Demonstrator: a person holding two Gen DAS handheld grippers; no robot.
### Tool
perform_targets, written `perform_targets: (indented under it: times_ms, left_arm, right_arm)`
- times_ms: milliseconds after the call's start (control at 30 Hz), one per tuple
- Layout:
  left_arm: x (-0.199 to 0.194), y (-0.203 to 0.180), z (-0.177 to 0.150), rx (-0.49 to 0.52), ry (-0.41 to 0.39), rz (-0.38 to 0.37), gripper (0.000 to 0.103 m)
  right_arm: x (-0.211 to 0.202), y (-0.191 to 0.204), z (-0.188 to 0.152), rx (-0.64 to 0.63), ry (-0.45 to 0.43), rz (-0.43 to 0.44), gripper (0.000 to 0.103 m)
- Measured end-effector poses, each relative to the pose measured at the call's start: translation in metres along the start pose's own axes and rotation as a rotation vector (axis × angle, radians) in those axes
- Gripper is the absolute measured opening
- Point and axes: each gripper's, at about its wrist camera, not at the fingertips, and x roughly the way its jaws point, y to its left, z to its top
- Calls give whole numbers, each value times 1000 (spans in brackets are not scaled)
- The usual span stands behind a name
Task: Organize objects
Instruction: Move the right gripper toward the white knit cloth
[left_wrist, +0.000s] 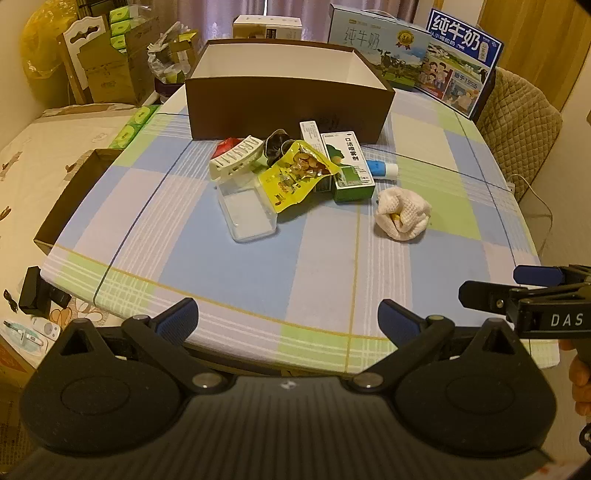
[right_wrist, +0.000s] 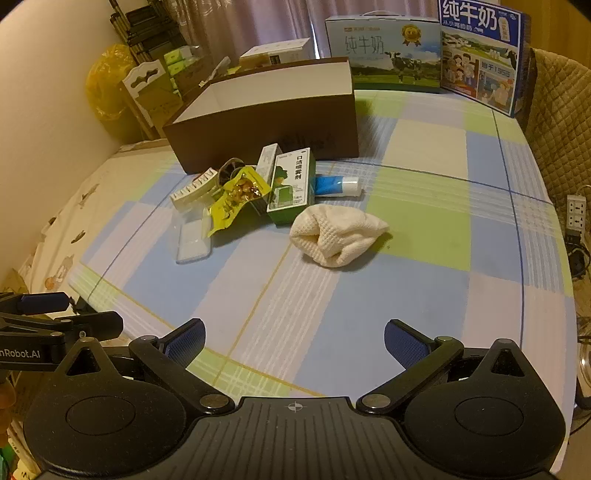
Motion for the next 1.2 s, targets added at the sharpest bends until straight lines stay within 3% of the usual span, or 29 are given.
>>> perform_targets:
  times_ms: [1200]
  left_arm:
    - [29, -14, 25, -57, 25, 51, 102]
  right_arm:
    - [31, -32, 26, -42, 34, 45, 101]
